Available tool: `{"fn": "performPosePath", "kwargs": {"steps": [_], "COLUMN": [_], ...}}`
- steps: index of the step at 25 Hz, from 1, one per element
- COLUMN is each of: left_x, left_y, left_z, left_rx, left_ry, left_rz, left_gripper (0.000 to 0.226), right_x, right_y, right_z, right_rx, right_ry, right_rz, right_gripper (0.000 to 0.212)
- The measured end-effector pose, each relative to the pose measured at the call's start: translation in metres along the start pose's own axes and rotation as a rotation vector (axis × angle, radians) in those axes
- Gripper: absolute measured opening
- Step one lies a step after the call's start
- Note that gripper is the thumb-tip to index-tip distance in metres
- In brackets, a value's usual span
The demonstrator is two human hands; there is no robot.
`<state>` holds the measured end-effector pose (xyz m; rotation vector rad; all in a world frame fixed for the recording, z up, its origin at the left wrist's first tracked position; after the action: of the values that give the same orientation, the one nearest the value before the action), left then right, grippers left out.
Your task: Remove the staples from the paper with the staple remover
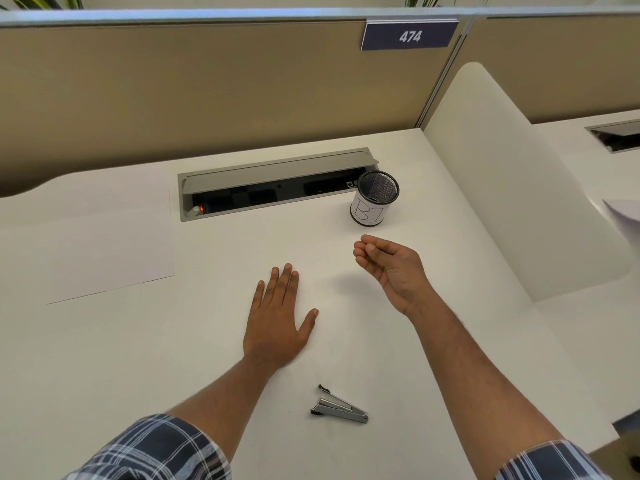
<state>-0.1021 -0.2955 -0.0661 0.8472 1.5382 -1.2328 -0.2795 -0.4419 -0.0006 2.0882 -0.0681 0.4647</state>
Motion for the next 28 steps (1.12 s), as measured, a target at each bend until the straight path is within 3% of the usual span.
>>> {"fn": "performPosePath", "kwargs": {"steps": [11, 17, 22, 28], "left_x": [0.002, 0.002, 0.001, 0.000], "left_y": [0.001, 0.000, 0.000, 0.000], "left_z": [0.000, 0.002, 0.003, 0.003], "left_rx": [0.004, -0.003, -0.006, -0.003], "left_ry": [0.005, 0.022, 0.028, 0.029], "left_rz": [-0.003, 0.015, 0.017, 0.005], "left_gripper": [0.078, 0.079, 0.079, 0.079], "right_x": [0.000, 0.005, 0.023, 0.032], "right_y": [0.085, 0.128, 0.138, 0.138], "right_z": [0.069, 0.104, 0.110, 0.108], "right_rx": [-0.157, -0.239, -0.324, -0.373], "right_ry": [-0.178, -0.312, -0.299, -0.296], "right_rz": [-0.175, -0.653, -1.118, -1.313], "right_gripper": [0.015, 0.020, 0.018, 0.013]}}
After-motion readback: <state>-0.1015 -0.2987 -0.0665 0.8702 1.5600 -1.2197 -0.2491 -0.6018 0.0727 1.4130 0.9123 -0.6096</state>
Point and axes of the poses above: each hand's wrist, its own z-axis towards the middle knuckle, its own x-axis out of the palm, y = z × x, the point moved 7 cm from there along z, towards the middle knuckle, and after that the axes turned 1 degree about -z, right-handed, at the moved point
